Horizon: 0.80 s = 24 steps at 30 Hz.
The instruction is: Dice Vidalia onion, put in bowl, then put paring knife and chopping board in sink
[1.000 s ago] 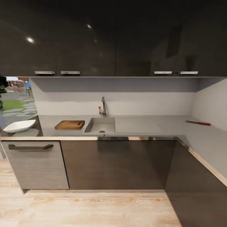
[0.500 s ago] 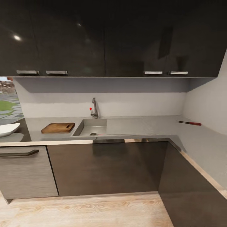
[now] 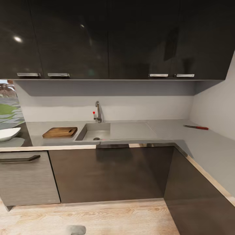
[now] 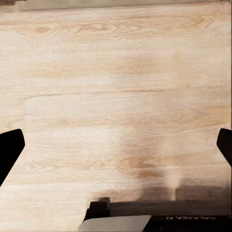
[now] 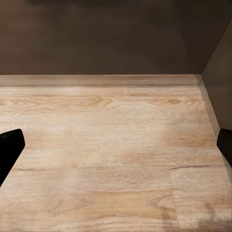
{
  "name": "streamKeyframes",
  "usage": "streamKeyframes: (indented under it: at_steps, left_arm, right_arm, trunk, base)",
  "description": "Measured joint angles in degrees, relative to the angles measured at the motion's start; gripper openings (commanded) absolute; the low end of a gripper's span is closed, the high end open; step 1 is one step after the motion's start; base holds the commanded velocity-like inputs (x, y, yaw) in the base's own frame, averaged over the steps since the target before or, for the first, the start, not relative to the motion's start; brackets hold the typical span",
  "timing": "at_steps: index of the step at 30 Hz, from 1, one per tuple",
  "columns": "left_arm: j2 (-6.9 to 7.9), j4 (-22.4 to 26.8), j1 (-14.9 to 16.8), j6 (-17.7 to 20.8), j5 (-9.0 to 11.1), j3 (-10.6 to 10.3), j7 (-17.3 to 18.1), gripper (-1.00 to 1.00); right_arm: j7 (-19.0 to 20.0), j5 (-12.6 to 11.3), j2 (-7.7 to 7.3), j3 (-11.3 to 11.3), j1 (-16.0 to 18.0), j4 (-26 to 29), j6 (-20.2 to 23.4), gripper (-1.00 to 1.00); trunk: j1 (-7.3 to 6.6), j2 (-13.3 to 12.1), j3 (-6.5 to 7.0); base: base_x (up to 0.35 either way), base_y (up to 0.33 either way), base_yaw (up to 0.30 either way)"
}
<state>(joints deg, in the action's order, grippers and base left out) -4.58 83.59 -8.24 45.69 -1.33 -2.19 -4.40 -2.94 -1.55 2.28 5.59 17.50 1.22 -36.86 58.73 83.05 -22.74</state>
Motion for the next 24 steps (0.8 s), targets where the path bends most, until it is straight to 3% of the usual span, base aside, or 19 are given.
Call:
streamKeyframes:
  at_steps: [4, 7, 9, 11, 13, 17, 19, 24]
  left_arm:
    - [-1.99, 4.02, 1.48, 3.83, -1.75, -3.01, -0.22, 1.0]
    - [-2.82, 4.68, 3.3, 5.11, -3.98, -3.78, -0.39, 1.0]
    - [-3.21, 4.99, 6.23, 7.1, -6.1, -4.1, -0.26, 1.0]
    - [-3.31, 5.07, 8.11, 8.41, -6.71, -4.16, -0.23, 1.0]
    - [-3.51, 5.23, 13.11, 10.32, -7.51, -4.26, -0.17, 1.0]
    - [-3.82, 5.29, 20.1, 11.22, -7.7, -4.31, -0.13, 1.0]
    - [-3.92, 5.27, 29.49, 11.77, -7.27, -4.31, -0.12, 1.0]
    - [-3.96, 5.04, 41.08, 12.3, -5.76, -4.28, -0.12, 1.0]
  right_arm:
    - [0.0, -0.02, 0.0, 0.0, -0.03, -0.03, 0.02, 1.0]
    - [0.0, -0.03, 0.01, 0.0, -0.04, -0.03, 0.05, 1.0]
    - [0.0, -0.04, 0.03, 0.0, 0.0, -0.03, 0.07, 1.0]
    - [0.0, -0.04, 0.05, 0.0, -0.02, -0.03, 0.08, 1.0]
    - [0.0, -0.04, 0.04, 0.0, -0.04, -0.05, 0.09, 1.0]
    - [0.0, -0.04, 0.08, 0.0, -0.05, -0.07, 0.09, 1.0]
    - [0.0, -0.04, 0.09, 0.0, -0.05, -0.07, 0.09, 1.0]
    - [0.0, -0.04, 0.02, 0.0, -0.05, -0.04, 0.09, 1.0]
  trunk:
    - [0.0, 0.0, 0.0]
    - [0.0, 0.0, 0.0]
    - [0.0, 0.0, 0.0]
    - [0.0, 0.0, 0.0]
    - [0.0, -0.01, 0.02]
    - [0.0, -0.01, 0.02]
    - [0.0, -0.01, 0.03]
    - [0.0, -0.01, 0.03]
  base:
    - [0.0, 0.0, 0.0]
    - [0.0, 0.0, 0.0]
    - [0.0, 0.0, 0.0]
    - [0.0, 0.0, 0.0]
    - [0.0, 0.0, 0.0]
    - [0.0, 0.0, 0.0]
    - [0.0, 0.0, 0.0]
    - [0.0, 0.0, 0.0]
